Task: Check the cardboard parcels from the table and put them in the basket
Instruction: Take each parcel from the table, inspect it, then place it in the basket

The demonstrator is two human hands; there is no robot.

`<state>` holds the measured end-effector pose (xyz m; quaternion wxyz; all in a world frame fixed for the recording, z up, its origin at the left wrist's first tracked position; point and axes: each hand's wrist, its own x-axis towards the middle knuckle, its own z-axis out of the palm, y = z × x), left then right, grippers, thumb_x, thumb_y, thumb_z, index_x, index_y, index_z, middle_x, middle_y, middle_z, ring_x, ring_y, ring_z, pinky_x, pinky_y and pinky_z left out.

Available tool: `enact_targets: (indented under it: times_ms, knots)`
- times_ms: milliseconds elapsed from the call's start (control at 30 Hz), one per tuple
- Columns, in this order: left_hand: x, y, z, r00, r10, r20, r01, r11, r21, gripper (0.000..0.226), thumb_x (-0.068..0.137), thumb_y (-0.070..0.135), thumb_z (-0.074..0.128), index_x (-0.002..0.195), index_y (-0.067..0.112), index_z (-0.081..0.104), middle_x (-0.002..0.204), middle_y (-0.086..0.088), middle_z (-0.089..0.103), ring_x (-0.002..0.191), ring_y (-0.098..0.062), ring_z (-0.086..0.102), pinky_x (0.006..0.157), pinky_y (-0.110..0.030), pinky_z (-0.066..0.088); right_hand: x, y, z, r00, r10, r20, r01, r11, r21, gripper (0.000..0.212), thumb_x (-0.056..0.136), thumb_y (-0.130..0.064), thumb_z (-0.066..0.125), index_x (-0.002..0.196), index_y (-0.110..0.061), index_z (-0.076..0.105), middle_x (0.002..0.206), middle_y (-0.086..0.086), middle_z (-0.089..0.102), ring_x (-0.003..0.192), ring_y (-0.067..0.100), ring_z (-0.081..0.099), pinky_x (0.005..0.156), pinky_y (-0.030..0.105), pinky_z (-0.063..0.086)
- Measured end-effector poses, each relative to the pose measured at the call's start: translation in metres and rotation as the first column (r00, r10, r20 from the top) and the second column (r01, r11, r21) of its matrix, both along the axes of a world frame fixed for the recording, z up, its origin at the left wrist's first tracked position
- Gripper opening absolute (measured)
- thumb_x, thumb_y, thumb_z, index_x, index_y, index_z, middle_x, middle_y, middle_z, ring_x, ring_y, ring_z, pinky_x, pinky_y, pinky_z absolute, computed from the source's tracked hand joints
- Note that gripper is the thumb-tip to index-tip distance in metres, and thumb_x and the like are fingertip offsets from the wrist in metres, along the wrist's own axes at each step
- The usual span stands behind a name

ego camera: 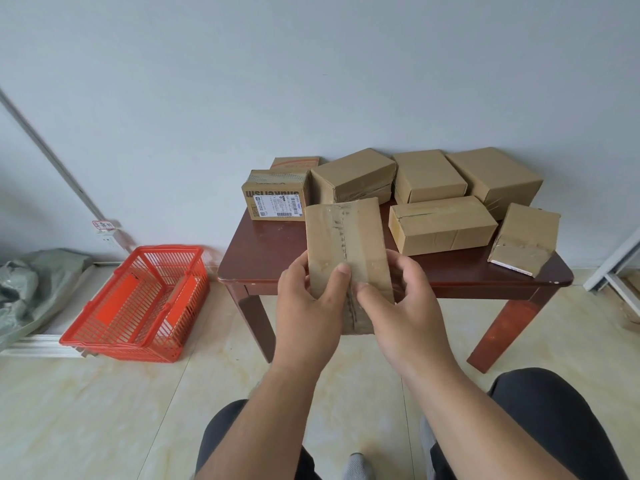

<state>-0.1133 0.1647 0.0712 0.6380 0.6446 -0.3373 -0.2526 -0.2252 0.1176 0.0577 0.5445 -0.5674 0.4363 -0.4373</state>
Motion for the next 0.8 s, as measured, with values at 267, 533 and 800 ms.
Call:
enact_targets:
  times_ms: [267,533,800]
  knots:
    - [-0.010,0.007,-0.013,0.993,0.026,0.119,-0.031,0.999,0.040,0.035,0.097,0.037,0.070,0.130,0.041,0.058,0.125,0.024,0.054,0.111,0.015,0.054,0.078,-0.004,0.047,0.003,-0.012,0.000,0.992,-0.079,-0.098,0.075,0.996,-0.042,0.060,0.072,-0.071,0.072,0.122,-0.039,0.068,0.121,-0.011,0.073,0.109,0.009,0.072,0.092,0.045,0.061]
    - [0.003,-0.001,-0.007,0.984,0.070,0.166,-0.087,0.991,0.097,0.040,0.094,0.054,0.067,0.127,0.032,0.061,0.119,0.021,0.052,0.111,0.004,0.056,0.087,-0.016,0.048,0.001,-0.005,-0.006,0.994,-0.049,-0.095,0.043,0.997,-0.061,0.057,0.072,-0.069,0.072,0.121,-0.040,0.066,0.121,-0.014,0.069,0.108,0.004,0.069,0.089,0.038,0.062]
    - [-0.010,0.003,-0.011,0.979,0.048,0.199,-0.069,0.993,0.098,0.036,0.095,0.045,0.070,0.129,0.040,0.059,0.118,0.026,0.051,0.110,0.011,0.052,0.078,0.001,0.039,-0.001,-0.017,0.003,0.995,-0.086,-0.054,0.087,0.996,0.015,0.034,0.088,-0.045,0.080,0.111,-0.030,0.061,0.102,-0.015,0.070,0.083,-0.013,0.065,0.064,0.016,0.048]
